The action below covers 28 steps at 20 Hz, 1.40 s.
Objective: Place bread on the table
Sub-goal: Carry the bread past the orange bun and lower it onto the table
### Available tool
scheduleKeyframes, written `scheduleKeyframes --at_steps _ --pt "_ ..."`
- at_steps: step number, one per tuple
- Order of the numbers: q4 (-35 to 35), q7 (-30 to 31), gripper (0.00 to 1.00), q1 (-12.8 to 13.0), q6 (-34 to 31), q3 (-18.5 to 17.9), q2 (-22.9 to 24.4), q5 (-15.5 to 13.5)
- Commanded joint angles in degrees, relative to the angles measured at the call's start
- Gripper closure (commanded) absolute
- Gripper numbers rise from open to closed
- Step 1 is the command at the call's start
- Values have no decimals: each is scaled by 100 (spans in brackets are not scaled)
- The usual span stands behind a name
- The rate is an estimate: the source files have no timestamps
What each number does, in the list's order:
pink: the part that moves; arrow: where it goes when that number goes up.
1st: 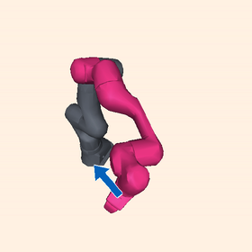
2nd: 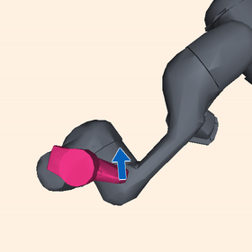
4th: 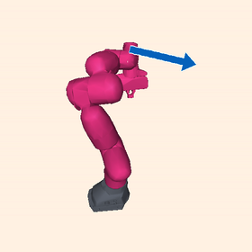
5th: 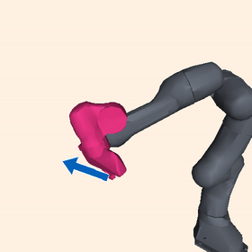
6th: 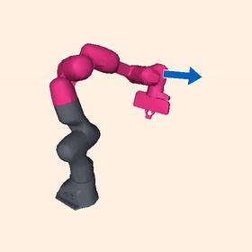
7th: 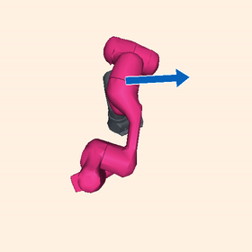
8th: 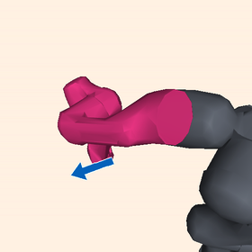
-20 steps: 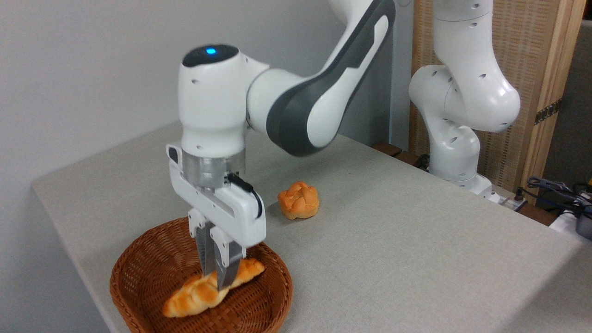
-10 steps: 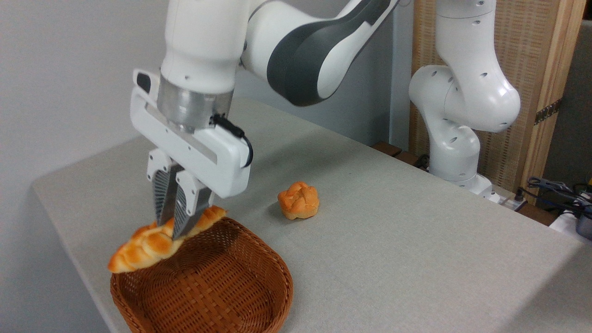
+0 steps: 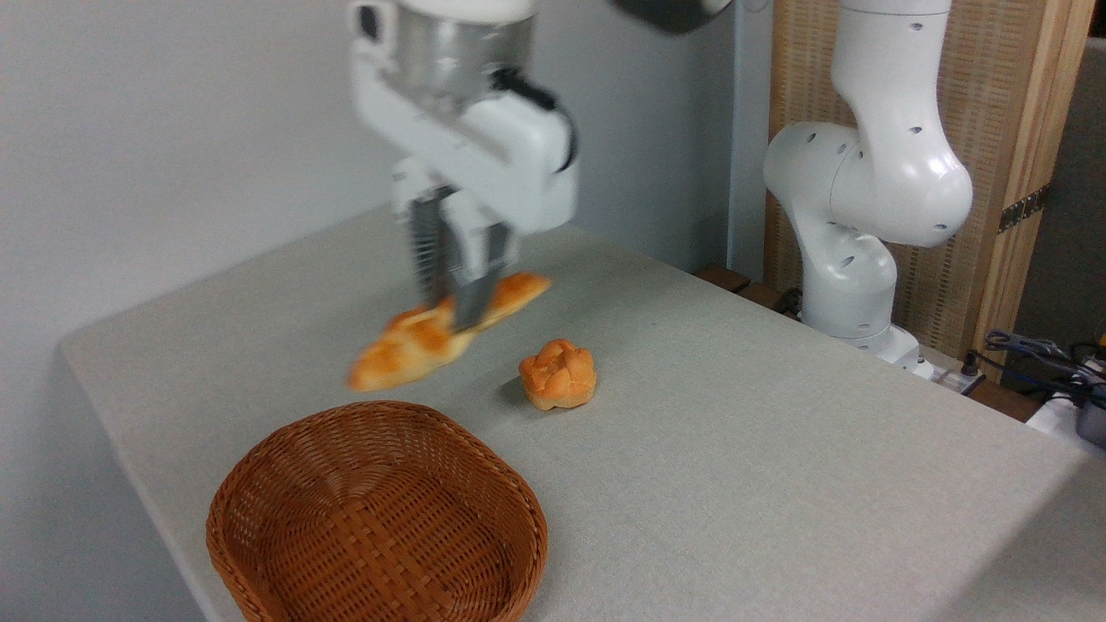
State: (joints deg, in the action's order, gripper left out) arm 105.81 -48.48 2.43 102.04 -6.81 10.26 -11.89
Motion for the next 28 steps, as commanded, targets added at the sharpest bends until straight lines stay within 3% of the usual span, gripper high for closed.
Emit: scheduleKeyframes --at_steps 1,6,11,12,15,19,28 --pt "1598 -583 75 38 -246 -101 1230 678" --pt "2251 -575 64 179 -150 -163 1268 1039" --pt "2304 -592 58 179 -44 -171 1180 1198" --pt "2330 -584 52 179 26 -180 1145 1337" --pt "2383 -584 13 179 175 -180 1110 1488" --pt "2383 -566 0 179 185 -180 1048 1488" --pt "2357 -513 0 179 176 -180 1065 1488"
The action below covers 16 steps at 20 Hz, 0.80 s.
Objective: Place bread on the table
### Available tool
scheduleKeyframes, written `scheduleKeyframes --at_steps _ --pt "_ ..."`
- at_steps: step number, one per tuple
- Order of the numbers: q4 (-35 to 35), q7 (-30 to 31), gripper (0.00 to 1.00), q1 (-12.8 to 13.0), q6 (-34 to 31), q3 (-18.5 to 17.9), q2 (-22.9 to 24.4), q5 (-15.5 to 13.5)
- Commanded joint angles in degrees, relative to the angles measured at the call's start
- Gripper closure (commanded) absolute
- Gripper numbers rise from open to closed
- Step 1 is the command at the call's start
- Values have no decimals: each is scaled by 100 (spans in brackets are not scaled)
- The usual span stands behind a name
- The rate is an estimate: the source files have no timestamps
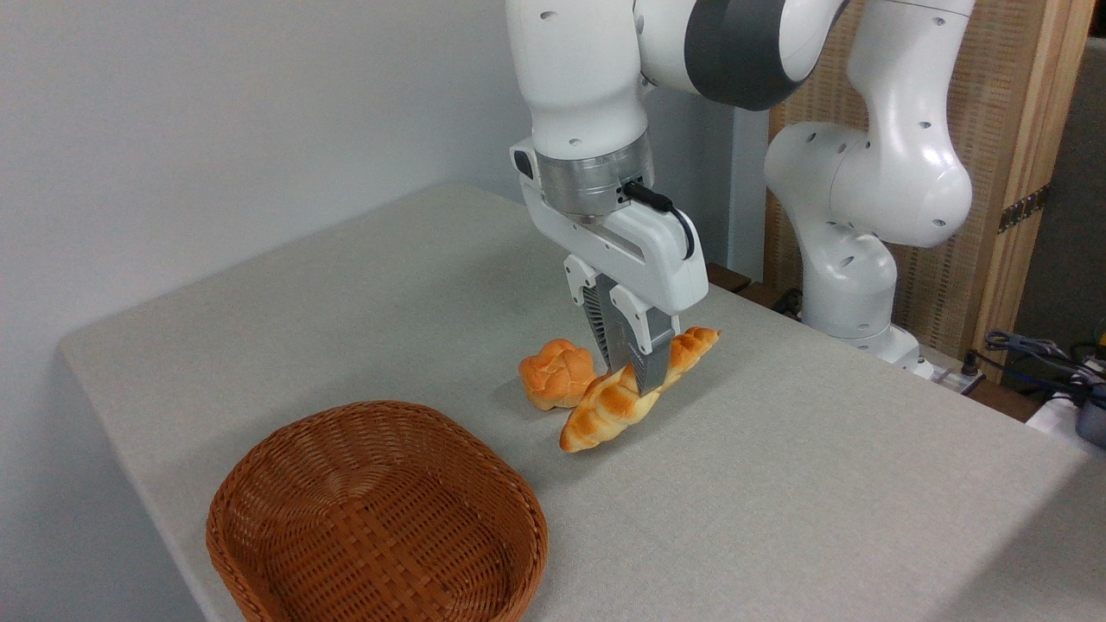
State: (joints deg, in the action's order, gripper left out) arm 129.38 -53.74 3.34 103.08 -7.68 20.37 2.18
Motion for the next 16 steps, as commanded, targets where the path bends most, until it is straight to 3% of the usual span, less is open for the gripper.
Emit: scheduleKeyframes --at_steps 1,7,12,16 --pt "-18 4 0 88 72 -93 72 81" --pt "-158 13 0 88 72 -102 90 81" --pt "-1089 22 0 88 -428 -41 -147 -77" --pt "-2151 22 0 88 -1008 -5 -708 -419"
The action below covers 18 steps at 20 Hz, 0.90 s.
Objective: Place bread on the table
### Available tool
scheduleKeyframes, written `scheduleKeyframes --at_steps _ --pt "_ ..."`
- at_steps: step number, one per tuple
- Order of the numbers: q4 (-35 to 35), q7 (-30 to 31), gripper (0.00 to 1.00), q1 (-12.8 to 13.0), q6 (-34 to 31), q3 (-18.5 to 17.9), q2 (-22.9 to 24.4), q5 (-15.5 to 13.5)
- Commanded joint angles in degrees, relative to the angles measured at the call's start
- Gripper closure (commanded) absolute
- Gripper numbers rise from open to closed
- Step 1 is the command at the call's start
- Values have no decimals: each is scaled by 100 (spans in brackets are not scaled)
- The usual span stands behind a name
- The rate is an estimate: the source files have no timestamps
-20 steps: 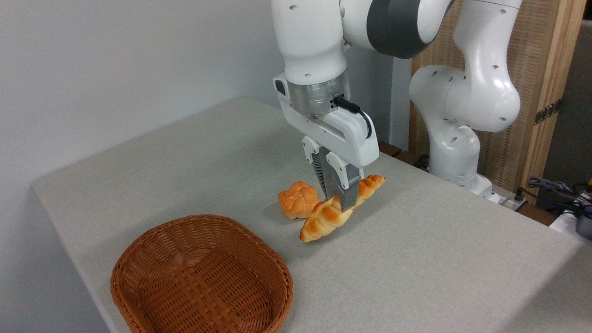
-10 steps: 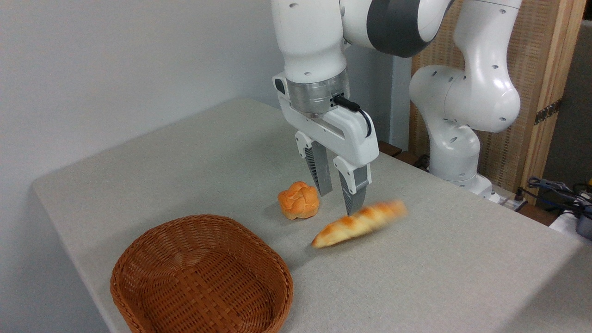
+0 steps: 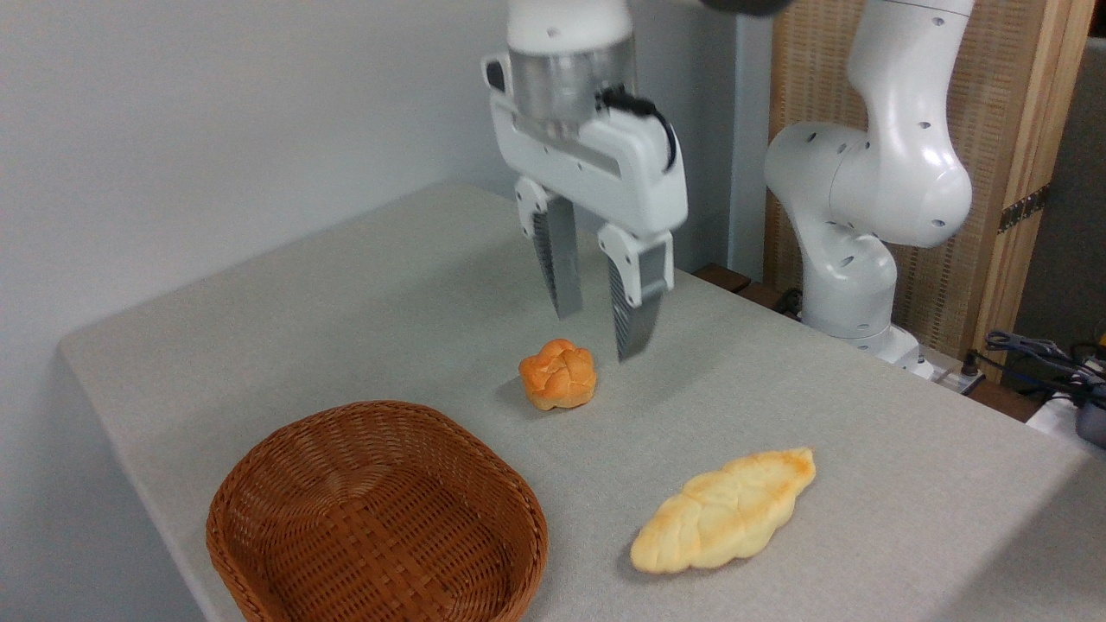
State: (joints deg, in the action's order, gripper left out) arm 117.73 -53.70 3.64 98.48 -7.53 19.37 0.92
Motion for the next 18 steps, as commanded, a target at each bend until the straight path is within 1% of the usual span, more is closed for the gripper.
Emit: scheduleKeyframes --at_steps 1,6,7,10,12,15,17,18 --pt "-1093 18 0 57 -592 -20 -671 -320" --pt "-1515 87 0 49 -637 -29 -944 -627" --pt "-1585 158 0 57 -654 -29 -996 -637" --pt "-2094 579 0 57 -663 15 -1373 -628" --pt "-2279 633 0 49 -663 111 -1523 -567" --pt "-2342 694 0 57 -663 129 -1594 -558" --pt "-2351 931 0 57 -654 164 -1656 -566" --pt "-2351 932 0 57 -654 199 -1665 -566"
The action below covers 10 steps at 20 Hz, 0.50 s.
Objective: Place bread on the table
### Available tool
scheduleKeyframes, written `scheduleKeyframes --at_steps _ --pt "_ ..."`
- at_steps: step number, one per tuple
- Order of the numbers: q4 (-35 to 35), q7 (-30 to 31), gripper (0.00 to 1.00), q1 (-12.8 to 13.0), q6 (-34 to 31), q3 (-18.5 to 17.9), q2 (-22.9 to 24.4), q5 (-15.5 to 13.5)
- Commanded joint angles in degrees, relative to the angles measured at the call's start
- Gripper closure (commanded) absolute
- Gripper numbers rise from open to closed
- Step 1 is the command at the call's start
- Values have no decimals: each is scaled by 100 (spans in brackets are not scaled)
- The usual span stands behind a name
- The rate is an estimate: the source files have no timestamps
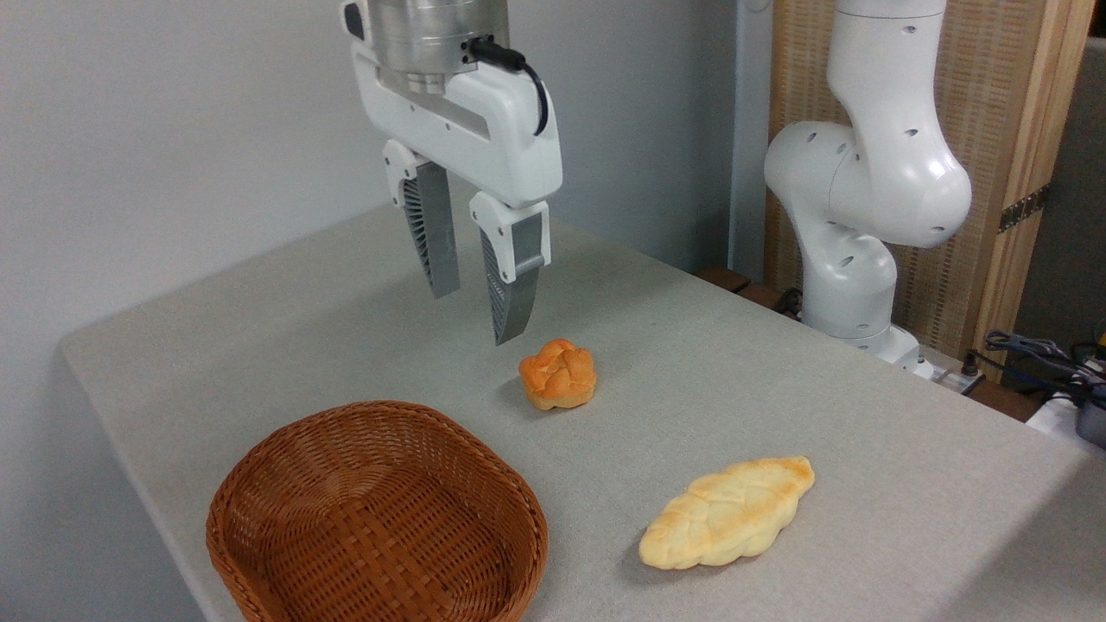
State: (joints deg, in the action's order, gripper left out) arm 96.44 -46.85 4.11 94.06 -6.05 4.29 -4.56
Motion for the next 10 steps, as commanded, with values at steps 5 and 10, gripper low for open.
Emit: scheduleKeyframes --at_steps 5,10 --pt "-486 255 0 2 -318 139 -341 8" --pt "-513 264 0 11 -353 148 -367 17"
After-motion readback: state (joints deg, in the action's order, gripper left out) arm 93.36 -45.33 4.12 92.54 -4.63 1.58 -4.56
